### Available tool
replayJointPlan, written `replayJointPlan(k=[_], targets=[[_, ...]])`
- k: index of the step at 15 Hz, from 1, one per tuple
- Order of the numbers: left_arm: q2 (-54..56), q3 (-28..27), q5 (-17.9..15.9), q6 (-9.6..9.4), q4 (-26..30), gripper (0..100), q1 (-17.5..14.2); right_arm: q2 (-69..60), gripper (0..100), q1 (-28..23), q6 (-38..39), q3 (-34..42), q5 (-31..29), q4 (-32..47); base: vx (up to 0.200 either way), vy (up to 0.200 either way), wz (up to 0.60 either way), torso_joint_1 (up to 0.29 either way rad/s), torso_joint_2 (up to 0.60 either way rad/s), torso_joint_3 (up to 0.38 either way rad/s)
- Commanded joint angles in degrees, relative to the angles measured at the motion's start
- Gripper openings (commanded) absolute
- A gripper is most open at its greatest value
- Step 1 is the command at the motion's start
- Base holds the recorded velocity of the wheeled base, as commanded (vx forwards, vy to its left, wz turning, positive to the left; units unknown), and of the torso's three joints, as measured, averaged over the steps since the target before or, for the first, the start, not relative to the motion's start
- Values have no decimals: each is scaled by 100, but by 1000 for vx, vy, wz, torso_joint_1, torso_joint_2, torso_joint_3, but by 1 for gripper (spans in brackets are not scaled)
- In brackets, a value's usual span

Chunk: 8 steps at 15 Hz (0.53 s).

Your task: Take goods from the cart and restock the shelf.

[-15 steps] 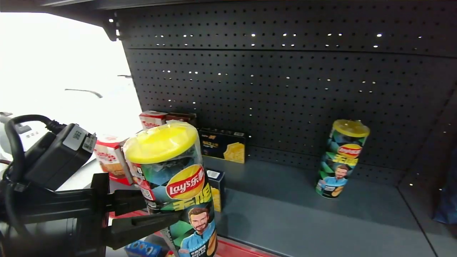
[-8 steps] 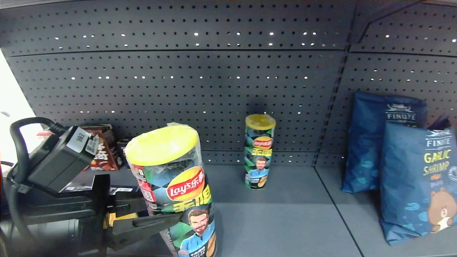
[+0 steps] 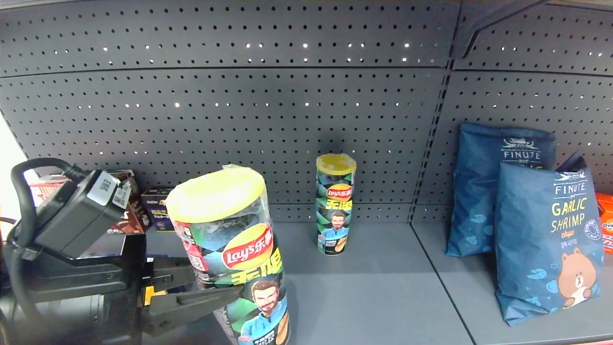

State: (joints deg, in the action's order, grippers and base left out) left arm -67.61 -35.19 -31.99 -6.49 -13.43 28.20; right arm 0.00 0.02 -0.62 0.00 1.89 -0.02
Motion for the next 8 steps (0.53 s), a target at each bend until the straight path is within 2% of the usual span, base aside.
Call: replayJointPlan(k=[1, 3, 4, 5, 6, 7, 8], targets=[[-24, -14, 0, -11, -10, 0, 28, 281, 100, 59, -26, 0, -4, 11, 0, 0, 0, 0, 0, 0], [-24, -23, 52, -222, -10, 0, 19, 413, 100, -29, 326, -18, -242, -6, 0, 0, 0, 0, 0, 0], [-33, -40, 211, -353, -1, 0, 28, 387, 100, 68, 185, -404, -180, 29, 0, 0, 0, 0, 0, 0], [-15, -14, 281, -362, 43, 0, 37, 1397, 100, 323, 299, -1731, 48, 117, 0, 0, 0, 0, 0, 0], [-51, 4, 272, -353, 43, 0, 10, 2101, 100, 507, 229, -1872, 84, 196, 0, 0, 0, 0, 0, 0], [-130, 57, 272, -353, 16, 0, 19, 2153, 100, 797, -465, -1723, 92, 143, 0, 0, 0, 0, 0, 0], [-156, 57, 263, -362, 7, 0, 37, 2206, 100, 903, -764, -1661, 110, 134, 0, 0, 0, 0, 0, 0]])
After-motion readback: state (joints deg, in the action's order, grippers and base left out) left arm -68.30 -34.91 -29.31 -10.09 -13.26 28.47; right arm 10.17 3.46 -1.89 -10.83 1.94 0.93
